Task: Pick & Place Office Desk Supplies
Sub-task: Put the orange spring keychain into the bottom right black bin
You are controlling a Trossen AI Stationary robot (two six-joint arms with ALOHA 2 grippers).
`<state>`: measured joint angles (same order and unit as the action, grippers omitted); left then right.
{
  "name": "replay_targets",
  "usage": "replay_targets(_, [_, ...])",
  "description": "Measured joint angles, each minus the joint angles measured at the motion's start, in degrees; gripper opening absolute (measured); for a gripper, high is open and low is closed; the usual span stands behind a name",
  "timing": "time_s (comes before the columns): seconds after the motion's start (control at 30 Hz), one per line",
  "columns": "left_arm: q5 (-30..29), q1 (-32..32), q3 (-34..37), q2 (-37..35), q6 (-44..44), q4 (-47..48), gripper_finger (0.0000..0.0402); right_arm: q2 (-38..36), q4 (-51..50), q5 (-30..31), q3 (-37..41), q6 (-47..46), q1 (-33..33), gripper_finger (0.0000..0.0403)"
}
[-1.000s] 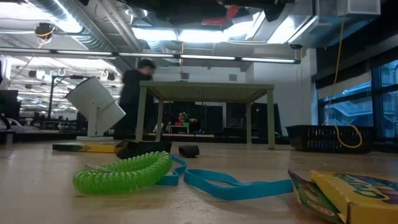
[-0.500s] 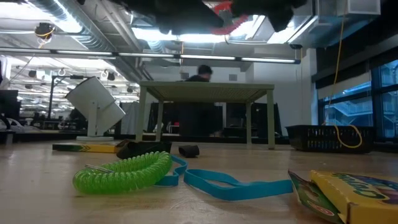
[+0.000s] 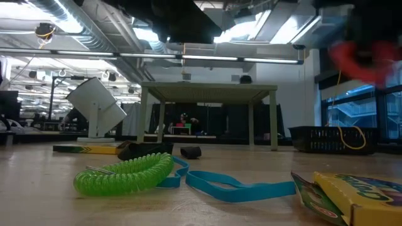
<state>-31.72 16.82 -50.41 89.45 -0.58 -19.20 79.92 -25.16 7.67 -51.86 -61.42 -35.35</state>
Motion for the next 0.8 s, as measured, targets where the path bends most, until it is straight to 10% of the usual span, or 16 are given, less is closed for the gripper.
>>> replay_targets(0.8, [0.06,-0.07,0.0,0.0,-0.13,1.44,0.0208,1.05,-38.11,-9.34,-9.2,-39.69,-17.11,0.0013])
